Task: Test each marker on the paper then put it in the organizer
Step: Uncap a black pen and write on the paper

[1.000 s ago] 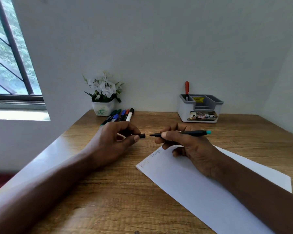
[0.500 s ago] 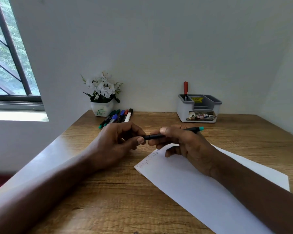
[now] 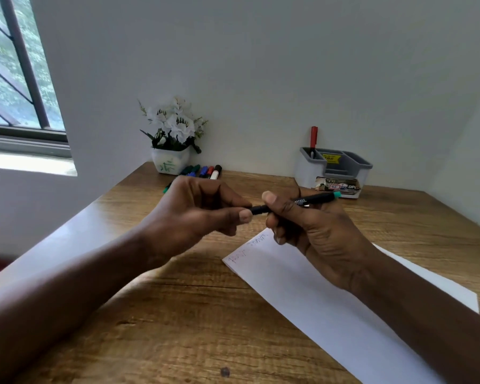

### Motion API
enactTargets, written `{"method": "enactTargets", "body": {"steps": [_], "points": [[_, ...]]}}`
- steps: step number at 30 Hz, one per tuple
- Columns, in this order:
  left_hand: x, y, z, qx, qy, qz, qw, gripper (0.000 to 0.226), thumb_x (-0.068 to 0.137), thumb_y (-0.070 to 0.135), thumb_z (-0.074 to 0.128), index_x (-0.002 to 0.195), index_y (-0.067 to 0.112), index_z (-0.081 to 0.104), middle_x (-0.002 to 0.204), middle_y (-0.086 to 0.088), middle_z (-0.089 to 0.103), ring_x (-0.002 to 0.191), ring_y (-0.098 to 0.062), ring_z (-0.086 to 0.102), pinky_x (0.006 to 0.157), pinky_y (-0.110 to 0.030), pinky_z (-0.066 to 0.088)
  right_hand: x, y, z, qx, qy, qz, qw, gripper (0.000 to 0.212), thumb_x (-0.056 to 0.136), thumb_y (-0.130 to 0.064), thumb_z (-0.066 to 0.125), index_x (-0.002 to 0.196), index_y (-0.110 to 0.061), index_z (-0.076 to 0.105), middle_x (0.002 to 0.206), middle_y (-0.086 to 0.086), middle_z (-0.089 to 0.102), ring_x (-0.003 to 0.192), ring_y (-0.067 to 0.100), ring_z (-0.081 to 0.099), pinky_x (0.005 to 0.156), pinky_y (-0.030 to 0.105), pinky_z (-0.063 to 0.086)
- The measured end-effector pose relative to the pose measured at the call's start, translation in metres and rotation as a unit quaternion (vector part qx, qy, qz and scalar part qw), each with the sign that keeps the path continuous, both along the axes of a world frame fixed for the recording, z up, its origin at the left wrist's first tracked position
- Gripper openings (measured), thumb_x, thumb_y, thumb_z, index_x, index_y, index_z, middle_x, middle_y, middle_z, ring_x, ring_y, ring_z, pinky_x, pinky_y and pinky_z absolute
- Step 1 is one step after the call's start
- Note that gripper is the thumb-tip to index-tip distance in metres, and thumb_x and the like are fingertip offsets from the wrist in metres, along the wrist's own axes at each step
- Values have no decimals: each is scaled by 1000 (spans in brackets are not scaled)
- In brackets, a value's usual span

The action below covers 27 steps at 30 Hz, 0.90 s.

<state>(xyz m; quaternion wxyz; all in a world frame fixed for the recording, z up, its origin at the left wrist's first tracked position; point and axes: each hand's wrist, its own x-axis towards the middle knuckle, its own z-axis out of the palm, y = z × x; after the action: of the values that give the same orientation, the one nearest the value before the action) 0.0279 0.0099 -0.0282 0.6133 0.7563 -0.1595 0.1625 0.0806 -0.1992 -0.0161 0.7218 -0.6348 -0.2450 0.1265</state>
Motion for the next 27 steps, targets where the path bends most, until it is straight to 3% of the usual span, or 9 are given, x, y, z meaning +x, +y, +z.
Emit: {"method": "enactTargets", "body": {"steps": [8, 10, 12, 14, 16, 18, 22, 24, 27], "points": [[2, -7, -5, -29, 36, -4, 999, 20, 81, 21, 77, 94, 5, 77, 92, -13, 77, 79, -22, 71, 77, -39, 61, 4, 4, -1, -18, -29, -16, 999, 21, 81, -32, 71, 81, -11, 76, 66, 11, 70, 58, 19, 64, 55, 27, 53], [4, -8, -6, 36, 13, 11, 999, 22, 88, 32, 72, 99, 13, 76, 93, -7, 77, 84, -19, 73, 77, -36, 60, 5, 1, 4, -29, -56, -19, 998, 33, 83, -40, 65, 90, -9, 75, 69, 11, 71, 60, 20, 64, 55, 28, 53], [7, -6, -8, 173, -23, 62, 983, 31, 91, 50, 65, 108, 25, 73, 100, 8, 77, 94, -7, 71, 80, -23, 55, 9, -4, 8, -23, -91, -41, 995, 37, 88, -41, 59, 99, -9, 73, 74, 11, 73, 64, 22, 66, 58, 29, 53], [8, 1, -8, 321, -45, 134, 936, 47, 89, 67, 55, 122, 36, 67, 115, 25, 70, 107, 14, 60, 82, -6, 44, 16, -9, 9, -15, -112, -86, 990, 37, 91, -40, 57, 103, -10, 74, 80, 11, 75, 70, 22, 67, 60, 31, 52], [10, 9, -5, 412, -35, 140, 900, 61, 89, 76, 43, 137, 40, 56, 136, 29, 58, 121, 16, 48, 95, -9, 40, 24, -14, 8, 10, -115, -113, 987, 37, 92, -40, 58, 108, -11, 74, 87, 12, 76, 76, 22, 66, 62, 31, 51], [11, 11, -3, 464, -7, 111, 879, 68, 91, 75, 34, 148, 40, 44, 152, 25, 43, 136, 11, 36, 112, -20, 34, 31, -18, 8, 35, -116, -120, 985, 40, 96, -43, 58, 114, -10, 73, 96, 14, 77, 83, 23, 66, 65, 31, 50], [11, 8, -1, 511, 51, 65, 856, 65, 99, 63, 32, 158, 37, 26, 163, 21, 25, 143, 11, 17, 113, -15, 13, 37, -23, 10, 75, -72, -121, 987, 53, 91, -48, 49, 123, -12, 71, 112, 16, 76, 93, 23, 62, 69, 30, 43], [13, 9, -1, 517, 76, 50, 851, 66, 98, 65, 30, 158, 38, 22, 164, 19, 22, 148, 5, 18, 117, -20, 15, 37, -24, 13, 71, -57, -138, 986, 45, 97, -45, 50, 122, -14, 72, 111, 12, 77, 93, 20, 60, 69, 28, 41], [17, 12, -3, 526, 91, 38, 845, 69, 96, 69, 30, 158, 39, 22, 165, 21, 19, 149, 2, 19, 122, -28, 19, 40, -25, 17, 27, -82, -228, 970, 22, 101, -23, 58, 116, -19, 73, 102, 5, 80, 91, 16, 71, 58, 17, 47]]}}
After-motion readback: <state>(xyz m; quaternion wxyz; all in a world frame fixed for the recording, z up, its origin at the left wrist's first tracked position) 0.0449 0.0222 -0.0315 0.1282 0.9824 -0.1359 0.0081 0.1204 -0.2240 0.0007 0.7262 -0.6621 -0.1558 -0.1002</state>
